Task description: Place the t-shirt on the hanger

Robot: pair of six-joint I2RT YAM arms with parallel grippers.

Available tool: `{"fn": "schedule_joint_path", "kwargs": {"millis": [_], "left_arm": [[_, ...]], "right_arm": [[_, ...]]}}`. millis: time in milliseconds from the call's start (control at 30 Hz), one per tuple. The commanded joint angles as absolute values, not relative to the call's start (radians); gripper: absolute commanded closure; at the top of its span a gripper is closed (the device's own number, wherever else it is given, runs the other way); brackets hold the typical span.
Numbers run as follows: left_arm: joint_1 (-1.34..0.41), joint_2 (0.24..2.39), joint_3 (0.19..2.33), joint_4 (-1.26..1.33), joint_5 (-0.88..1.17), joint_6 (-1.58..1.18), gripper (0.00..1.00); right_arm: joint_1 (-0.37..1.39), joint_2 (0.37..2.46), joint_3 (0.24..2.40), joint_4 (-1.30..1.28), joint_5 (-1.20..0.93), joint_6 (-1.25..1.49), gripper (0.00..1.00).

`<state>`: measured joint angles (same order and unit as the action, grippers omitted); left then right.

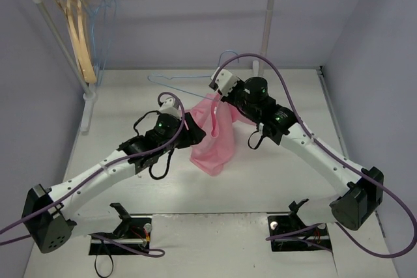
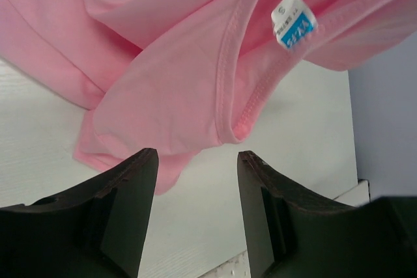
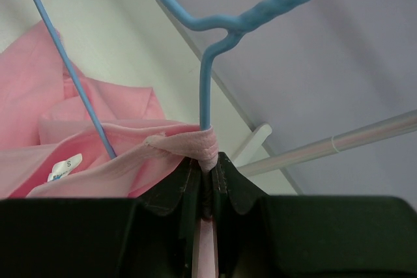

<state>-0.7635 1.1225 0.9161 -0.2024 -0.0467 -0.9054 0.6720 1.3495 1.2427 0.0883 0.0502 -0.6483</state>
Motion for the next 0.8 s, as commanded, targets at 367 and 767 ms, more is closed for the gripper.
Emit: {"fn": "schedule_joint_path", "kwargs": {"millis": [367,767], "left_arm": [[-0.795,1.276,1.002,0.026,-0.178,-1.031,0.49],[-0.853,1.423,1.055,0.052,-0.212,-1.055,0.49]], "right_arm": [[0.686,1.281,1.158,0.250,0.071,-0.607,1.00],[0.687,1.282,1.166,0.256,0.064,-0.603,1.00]]}}
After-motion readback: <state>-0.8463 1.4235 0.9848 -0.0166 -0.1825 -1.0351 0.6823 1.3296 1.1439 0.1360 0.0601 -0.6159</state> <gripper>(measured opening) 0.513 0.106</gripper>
